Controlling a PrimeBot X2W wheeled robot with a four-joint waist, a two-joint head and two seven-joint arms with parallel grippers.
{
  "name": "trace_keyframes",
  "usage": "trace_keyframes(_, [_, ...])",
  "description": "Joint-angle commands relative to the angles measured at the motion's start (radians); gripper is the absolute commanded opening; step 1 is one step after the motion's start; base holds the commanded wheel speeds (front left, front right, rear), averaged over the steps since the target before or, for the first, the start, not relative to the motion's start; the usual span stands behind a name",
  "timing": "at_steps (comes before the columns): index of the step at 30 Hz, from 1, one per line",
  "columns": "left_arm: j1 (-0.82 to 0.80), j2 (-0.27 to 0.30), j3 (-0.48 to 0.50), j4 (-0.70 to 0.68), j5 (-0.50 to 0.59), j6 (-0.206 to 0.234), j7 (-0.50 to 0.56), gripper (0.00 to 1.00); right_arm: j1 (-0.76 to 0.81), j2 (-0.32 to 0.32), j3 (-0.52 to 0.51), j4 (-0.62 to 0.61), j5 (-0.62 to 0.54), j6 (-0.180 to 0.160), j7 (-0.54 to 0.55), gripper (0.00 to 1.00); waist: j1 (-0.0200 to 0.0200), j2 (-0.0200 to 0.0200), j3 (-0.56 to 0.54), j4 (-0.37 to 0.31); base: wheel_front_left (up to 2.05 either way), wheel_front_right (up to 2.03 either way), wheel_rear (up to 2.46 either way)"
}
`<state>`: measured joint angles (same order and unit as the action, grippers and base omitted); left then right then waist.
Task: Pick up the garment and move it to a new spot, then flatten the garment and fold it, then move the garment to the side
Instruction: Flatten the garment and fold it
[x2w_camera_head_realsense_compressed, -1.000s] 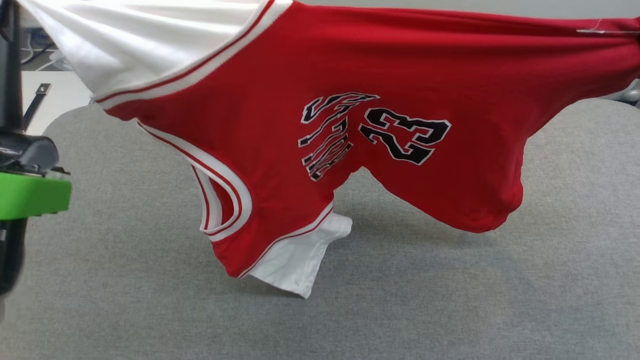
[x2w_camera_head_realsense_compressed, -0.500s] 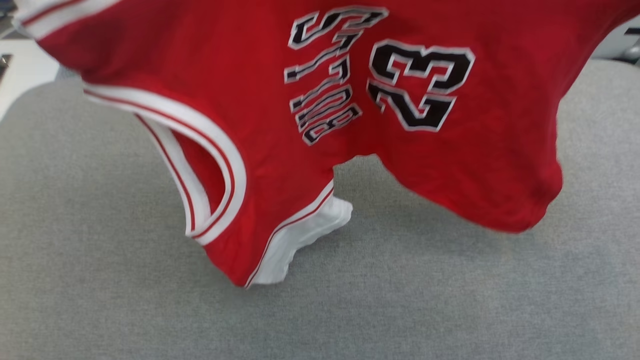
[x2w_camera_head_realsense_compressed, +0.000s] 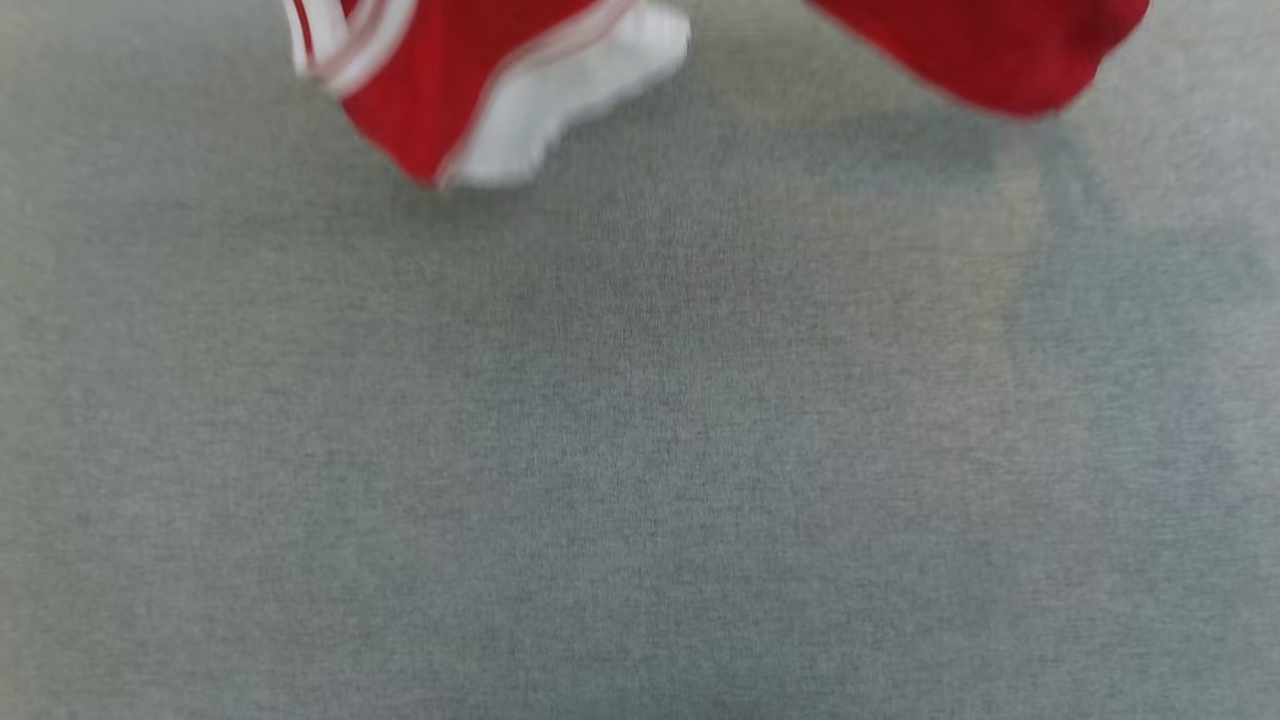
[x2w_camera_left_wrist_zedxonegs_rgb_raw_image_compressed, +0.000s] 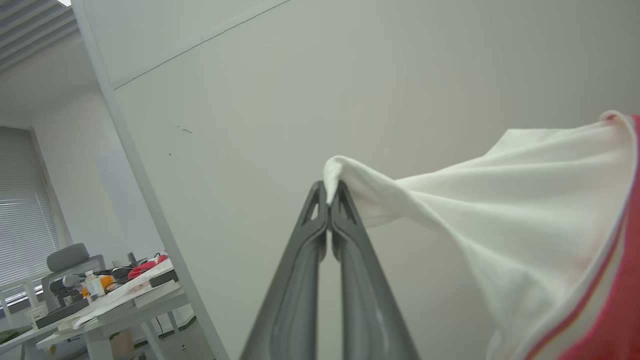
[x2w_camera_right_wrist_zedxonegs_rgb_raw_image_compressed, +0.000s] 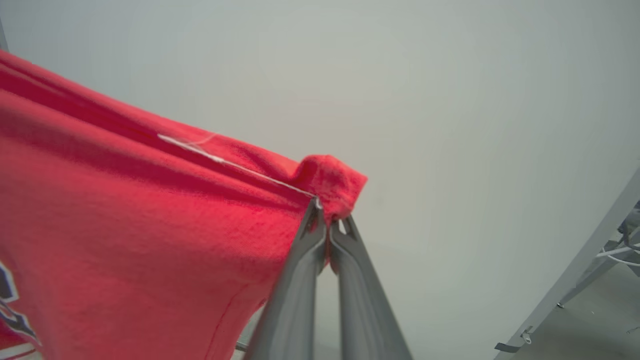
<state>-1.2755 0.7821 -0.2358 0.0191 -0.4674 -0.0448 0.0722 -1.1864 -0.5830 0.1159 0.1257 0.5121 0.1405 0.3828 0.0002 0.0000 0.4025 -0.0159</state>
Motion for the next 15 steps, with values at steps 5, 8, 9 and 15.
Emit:
trace_keyframes(5, [-0.249, -0.033, -0.036, 0.202, 0.080, -0.026, -0.074, 0.00, -0.192, -0.005, 0.033, 0.152, -0.078, -0.010, -0.098, 0.00, -0.0002, 0.0000, 0.187, 0.004, 0.00, 0.00, 0.00])
trace_keyframes(8, [-0.356, -0.071, -0.058, 0.311, 0.095, -0.038, -0.110, 0.00, -0.289, 0.012, 0.058, 0.236, -0.120, -0.010, -0.148, 0.00, -0.0002, 0.0000, 0.223, 0.008, 0.00, 0.00, 0.00])
trace_keyframes(9, [-0.397, -0.086, -0.066, 0.350, 0.103, -0.042, -0.129, 0.00, -0.323, 0.016, 0.069, 0.268, -0.137, -0.010, -0.165, 0.00, -0.0002, 0.0000, 0.237, 0.010, 0.00, 0.00, 0.00])
trace_keyframes(15, [-0.558, -0.162, -0.108, 0.543, 0.147, -0.052, -0.269, 0.00, -0.470, 0.054, 0.090, 0.440, -0.216, -0.010, -0.272, 0.00, -0.0002, 0.0000, 0.290, 0.026, 0.00, 0.00, 0.00])
